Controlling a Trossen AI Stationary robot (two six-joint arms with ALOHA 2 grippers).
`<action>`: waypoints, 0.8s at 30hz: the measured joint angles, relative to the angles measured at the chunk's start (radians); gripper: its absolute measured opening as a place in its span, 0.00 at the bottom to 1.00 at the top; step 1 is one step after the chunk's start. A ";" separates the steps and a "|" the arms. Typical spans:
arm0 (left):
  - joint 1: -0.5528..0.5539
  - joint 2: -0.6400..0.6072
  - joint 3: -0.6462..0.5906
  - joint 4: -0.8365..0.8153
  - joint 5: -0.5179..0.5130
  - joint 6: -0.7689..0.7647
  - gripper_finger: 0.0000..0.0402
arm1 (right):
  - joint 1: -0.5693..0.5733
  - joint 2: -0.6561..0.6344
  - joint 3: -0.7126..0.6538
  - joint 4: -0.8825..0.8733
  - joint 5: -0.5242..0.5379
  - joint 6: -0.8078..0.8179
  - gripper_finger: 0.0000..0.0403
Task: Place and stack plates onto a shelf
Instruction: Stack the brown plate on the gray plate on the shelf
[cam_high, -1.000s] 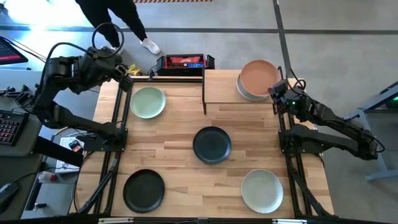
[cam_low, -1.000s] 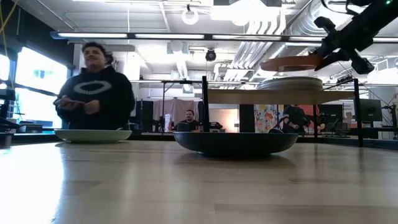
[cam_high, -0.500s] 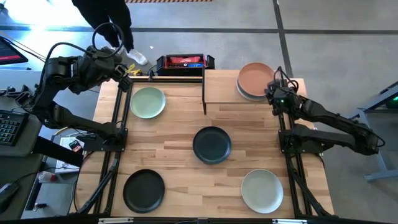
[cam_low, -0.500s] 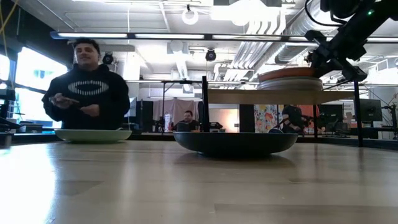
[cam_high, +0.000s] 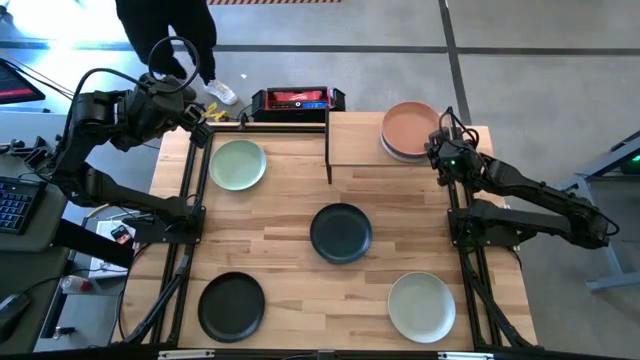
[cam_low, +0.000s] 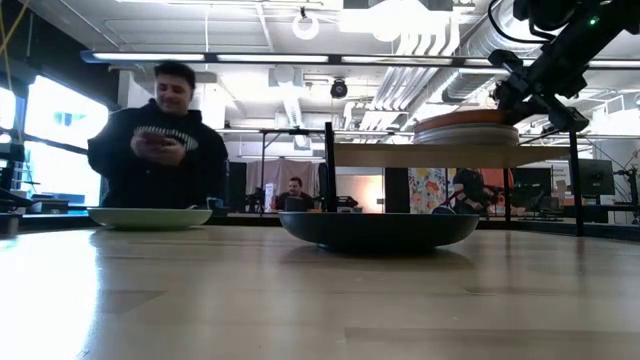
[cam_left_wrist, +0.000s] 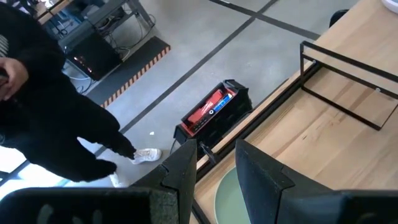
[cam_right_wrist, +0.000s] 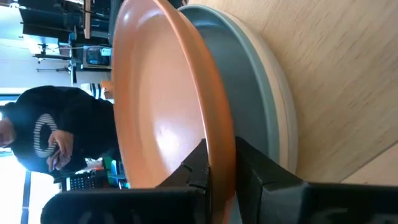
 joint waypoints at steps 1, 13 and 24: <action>0.000 0.000 0.000 0.000 0.000 0.000 0.25 | 0.000 0.000 0.000 0.000 0.000 0.000 0.08; 0.000 0.000 0.000 0.000 0.000 0.002 0.25 | 0.000 -0.003 0.014 0.013 -0.001 -0.026 0.26; 0.000 0.000 0.000 0.000 -0.001 0.002 0.25 | 0.000 -0.009 0.056 -0.047 -0.060 -0.061 0.27</action>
